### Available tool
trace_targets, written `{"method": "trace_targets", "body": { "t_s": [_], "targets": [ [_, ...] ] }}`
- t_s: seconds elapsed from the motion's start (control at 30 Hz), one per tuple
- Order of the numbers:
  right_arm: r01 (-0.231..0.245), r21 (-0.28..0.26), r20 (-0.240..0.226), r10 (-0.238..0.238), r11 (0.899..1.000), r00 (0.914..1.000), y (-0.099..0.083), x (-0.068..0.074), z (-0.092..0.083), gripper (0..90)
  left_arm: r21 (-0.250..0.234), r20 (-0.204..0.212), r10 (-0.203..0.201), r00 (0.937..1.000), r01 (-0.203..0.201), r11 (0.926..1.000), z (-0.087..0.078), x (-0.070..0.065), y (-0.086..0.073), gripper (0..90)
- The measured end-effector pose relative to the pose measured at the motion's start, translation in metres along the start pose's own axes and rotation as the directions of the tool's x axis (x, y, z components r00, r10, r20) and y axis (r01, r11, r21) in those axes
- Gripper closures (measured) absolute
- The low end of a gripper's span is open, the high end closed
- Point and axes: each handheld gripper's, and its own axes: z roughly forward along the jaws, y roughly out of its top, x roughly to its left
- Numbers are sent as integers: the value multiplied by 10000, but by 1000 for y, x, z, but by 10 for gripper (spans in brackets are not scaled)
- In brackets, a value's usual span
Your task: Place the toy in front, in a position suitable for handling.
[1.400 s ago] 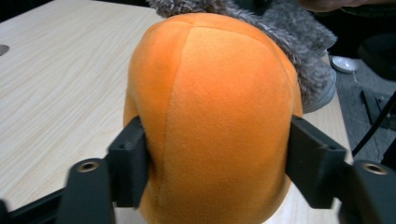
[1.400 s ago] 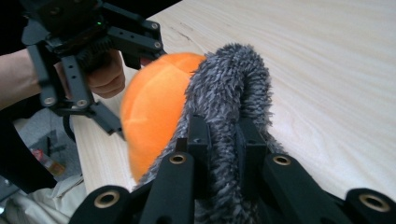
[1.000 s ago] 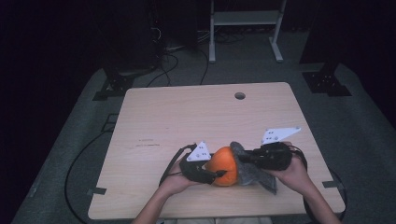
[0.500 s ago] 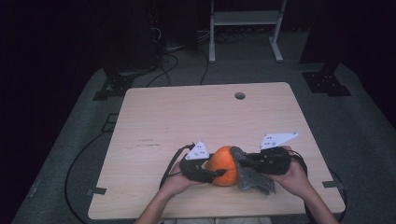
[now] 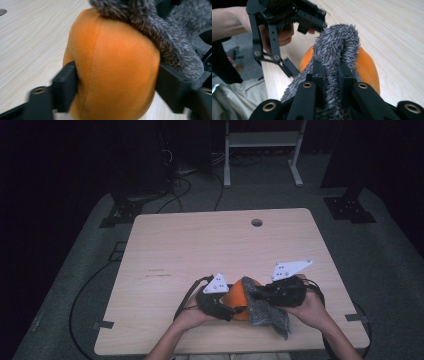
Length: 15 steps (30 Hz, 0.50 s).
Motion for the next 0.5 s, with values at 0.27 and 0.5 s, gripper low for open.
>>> {"method": "trace_targets", "body": {
  "t_s": [0.27,0.5],
  "targets": [
    [1,253,135,-5,9997,9999,-6,0,-7,785,-72,-17,96,10000,-96,9999,8,-3,2,308],
    [581,458,357,-598,9973,9976,0,9,-6,785,30,-291,330,9990,-330,9995,7,-10,2,356]
  ]
}}
